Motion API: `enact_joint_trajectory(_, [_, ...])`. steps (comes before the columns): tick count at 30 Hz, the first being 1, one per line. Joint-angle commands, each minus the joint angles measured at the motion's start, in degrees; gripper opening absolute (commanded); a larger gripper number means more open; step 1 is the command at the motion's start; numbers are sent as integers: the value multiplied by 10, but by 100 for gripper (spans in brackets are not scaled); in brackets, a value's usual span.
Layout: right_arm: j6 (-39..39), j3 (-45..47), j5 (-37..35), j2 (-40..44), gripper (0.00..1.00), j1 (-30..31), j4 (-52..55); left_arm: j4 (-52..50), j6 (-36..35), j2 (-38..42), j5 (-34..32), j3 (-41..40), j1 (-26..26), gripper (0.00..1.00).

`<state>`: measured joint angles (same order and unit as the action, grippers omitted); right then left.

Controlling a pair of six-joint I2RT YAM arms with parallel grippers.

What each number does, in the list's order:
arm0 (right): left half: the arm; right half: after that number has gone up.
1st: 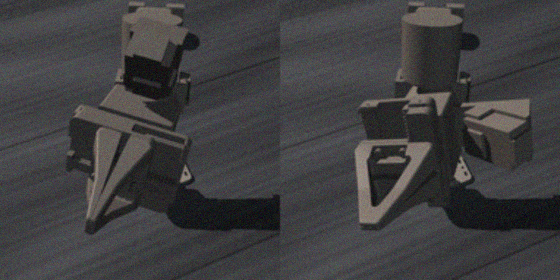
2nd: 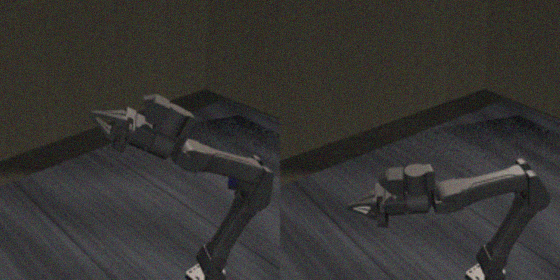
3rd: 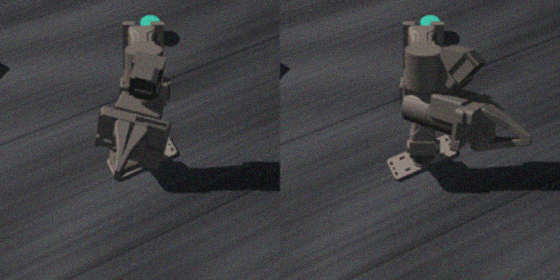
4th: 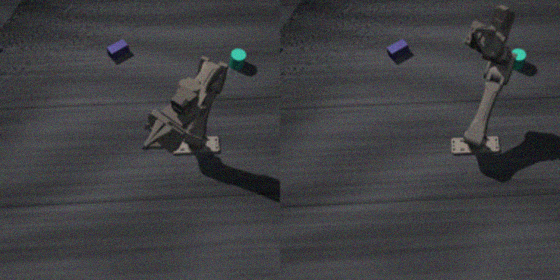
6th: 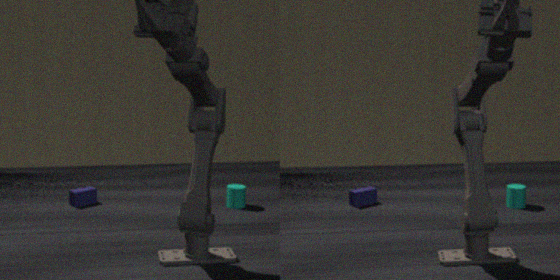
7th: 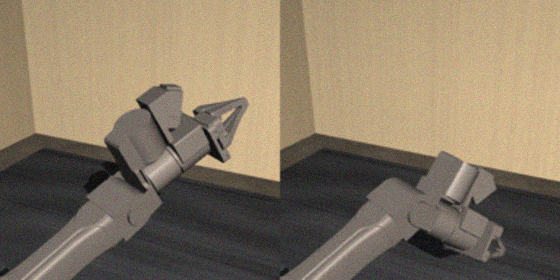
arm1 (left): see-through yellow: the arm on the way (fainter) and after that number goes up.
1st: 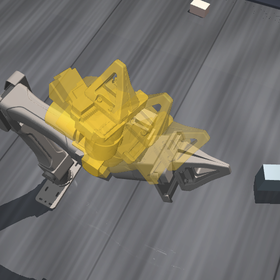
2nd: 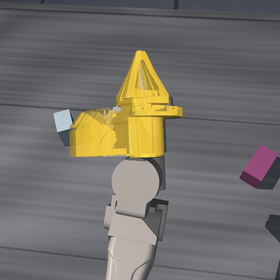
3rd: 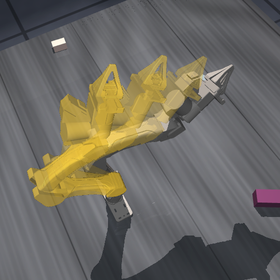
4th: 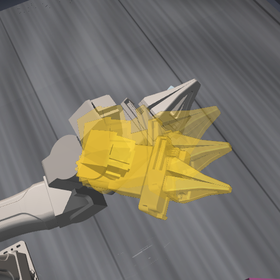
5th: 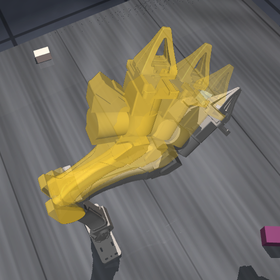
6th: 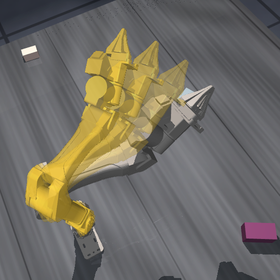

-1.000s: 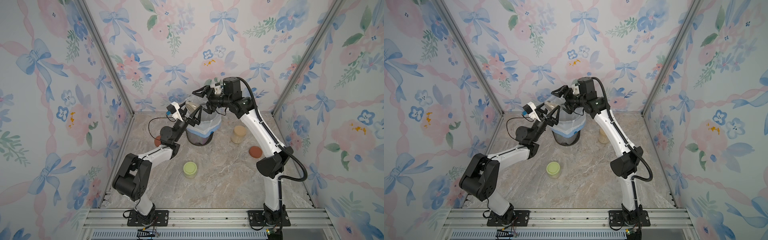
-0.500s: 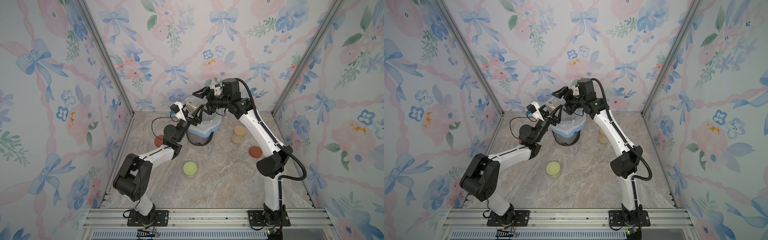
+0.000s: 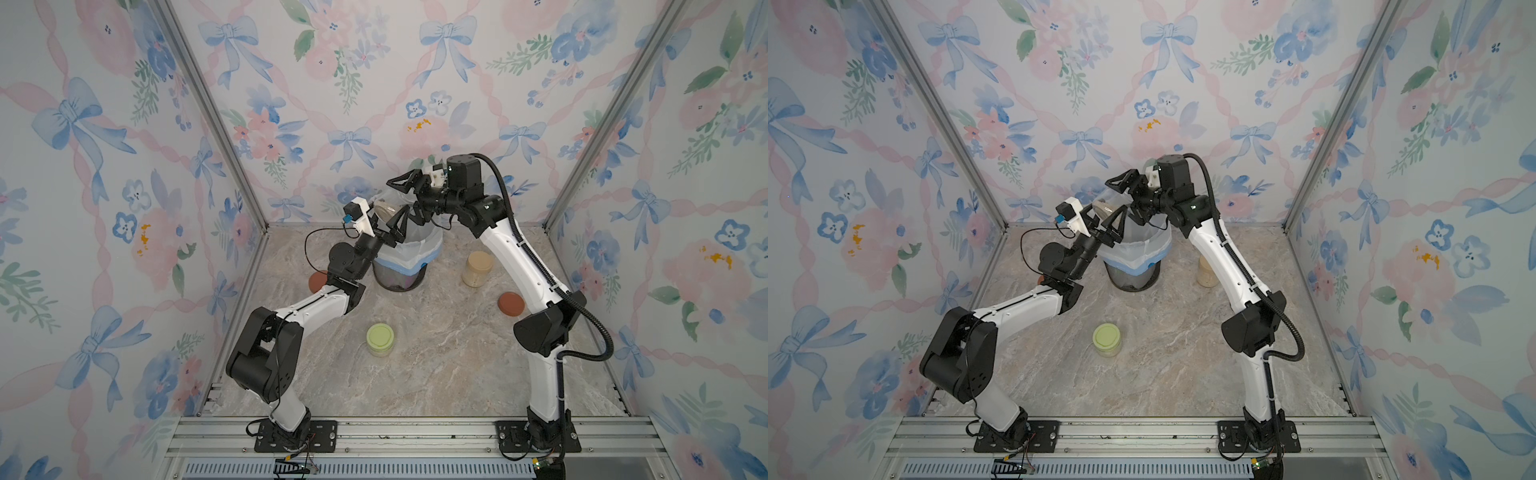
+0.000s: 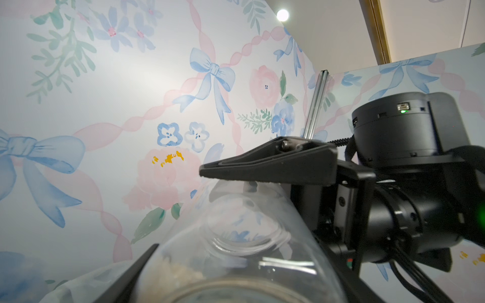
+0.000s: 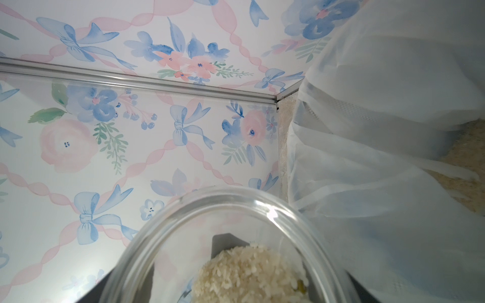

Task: Empty moldy rice from jars
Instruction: Pour the moldy rice from the jar into the trash bin.

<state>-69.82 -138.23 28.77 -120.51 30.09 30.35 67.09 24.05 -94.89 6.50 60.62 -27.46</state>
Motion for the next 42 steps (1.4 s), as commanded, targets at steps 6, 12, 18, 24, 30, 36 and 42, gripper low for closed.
enact_joint_trajectory(6, [28, 24, 23, 30, 64, -7, -40, -76, -41, 21, 38, 43, -11, 0])
enact_joint_trajectory(12, [63, 27, 11, 33, 97, -12, -5, -133, -64, 32, 42, 67, -7, 0])
enact_joint_trajectory(18, [94, 34, -4, 45, 97, -26, 32, -221, -99, 40, 37, 105, -2, 0])
enact_joint_trajectory(24, [113, 48, -6, 57, 97, -36, 51, -279, -117, 51, 29, 127, 5, 0])
enact_joint_trajectory(30, [117, 80, -4, 70, 97, -41, 47, -299, -122, 60, 22, 141, 12, 0])
enact_joint_trajectory(36, [89, 118, 14, 80, 97, -40, 3, -298, -119, 63, 24, 148, 17, 0])
enact_joint_trajectory(42, [36, 137, 26, 79, 72, -28, -68, -282, -107, 56, 29, 144, 17, 0])
